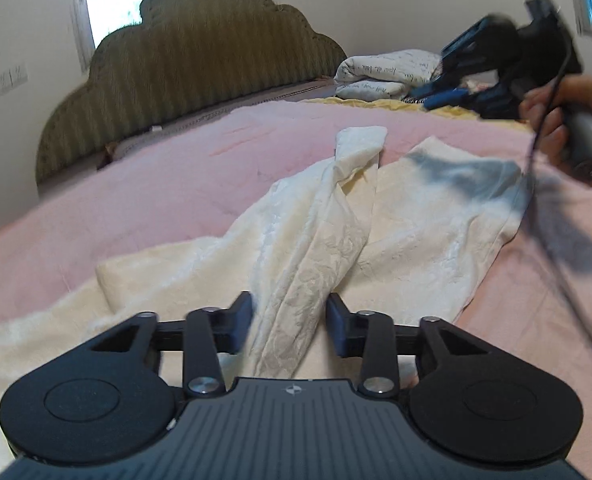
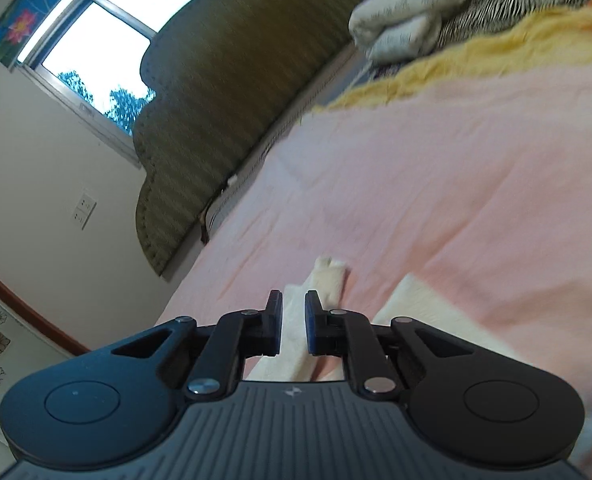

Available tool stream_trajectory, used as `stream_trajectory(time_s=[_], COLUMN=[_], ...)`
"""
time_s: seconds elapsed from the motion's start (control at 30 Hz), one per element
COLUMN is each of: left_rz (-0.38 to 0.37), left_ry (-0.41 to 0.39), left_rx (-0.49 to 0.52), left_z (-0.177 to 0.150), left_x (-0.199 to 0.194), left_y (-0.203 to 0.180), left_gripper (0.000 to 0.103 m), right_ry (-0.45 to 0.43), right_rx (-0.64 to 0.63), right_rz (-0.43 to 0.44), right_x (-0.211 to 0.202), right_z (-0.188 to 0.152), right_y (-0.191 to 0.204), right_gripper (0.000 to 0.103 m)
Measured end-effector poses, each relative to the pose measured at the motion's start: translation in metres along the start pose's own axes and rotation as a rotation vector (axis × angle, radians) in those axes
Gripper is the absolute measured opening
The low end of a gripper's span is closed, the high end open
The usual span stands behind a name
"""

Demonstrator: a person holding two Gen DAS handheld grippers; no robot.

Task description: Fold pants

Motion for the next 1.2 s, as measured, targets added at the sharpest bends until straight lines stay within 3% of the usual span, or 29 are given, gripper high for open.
stream_trajectory(time_s=[0.07, 0.2, 0.3, 0.33, 0.37, 0.43, 0.53, 0.67, 0.93, 1.0, 1.03, 1.07, 1.1, 1.2], left_rz=[0.011, 0.029, 0.044, 0.047, 0.048, 0.042, 0.03, 0.009, -0.01, -0.015, -0.017, -0.019, -0.02, -0.015], left_ry=[-0.016, -0.027, -0.026, -0.027, -0.03, -0.044, -0.055, -0.052, -0.043, -0.038, -0.036, -0.035, -0.036, -0.042], left_rx=[0.031, 0.086, 0.11, 0.114, 0.117, 0.125, 0.14, 0.131, 0.106, 0.102, 0.098, 0.095, 0.091, 0.075], left_z=[0.001, 0.001, 0.0, 0.0, 0.001, 0.002, 0.002, -0.001, -0.004, -0.005, -0.005, -0.005, -0.005, -0.004], left_x=[0.0, 0.002, 0.003, 0.002, 0.001, -0.001, -0.001, 0.002, 0.006, 0.007, 0.007, 0.007, 0.007, 0.007], left_y=[-0.003, -0.009, -0.012, -0.013, -0.013, -0.014, -0.018, -0.02, -0.019, -0.019, -0.018, -0.018, -0.018, -0.015], left_gripper=[0.024, 0.024, 0.024, 0.028, 0.036, 0.038, 0.038, 0.021, 0.019, 0.019, 0.019, 0.019, 0.019, 0.019], right_ry=[-0.024, 0.043, 0.104, 0.123, 0.145, 0.184, 0.242, 0.274, 0.143, 0.153, 0.153, 0.159, 0.167, 0.148], right_rx=[-0.016, -0.019, 0.014, 0.035, 0.065, 0.13, 0.16, 0.121, 0.162, 0.163, 0.147, 0.118, 0.082, 0.018], right_rz=[-0.002, 0.039, 0.057, 0.069, 0.083, 0.119, 0.147, 0.169, 0.151, 0.131, 0.109, 0.081, 0.053, 0.023], right_x=[-0.02, -0.034, -0.02, -0.012, -0.003, 0.015, 0.033, 0.045, 0.078, 0.085, 0.087, 0.088, 0.088, 0.077], right_z=[0.008, 0.006, -0.007, -0.012, -0.017, -0.03, -0.049, -0.061, -0.033, -0.032, -0.032, -0.033, -0.035, -0.036], right_y=[-0.006, -0.014, -0.013, -0.011, -0.01, -0.007, 0.002, 0.016, 0.006, 0.003, 0.003, 0.004, 0.004, 0.006], right_gripper=[0.012, 0.012, 0.022, 0.037, 0.061, 0.078, 0.078, 0.077, 0.077, 0.072, 0.05, 0.022, 0.013, 0.008])
Point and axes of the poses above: each gripper's, at about its wrist camera, not at the fingertips, and x roughly the way its jaws point, y to its left, z to its top, the point moved 6 cm from there along x, roughly the way its jaws point, and after that the axes turned 7 degrees about -y, right-handed, at the moved point
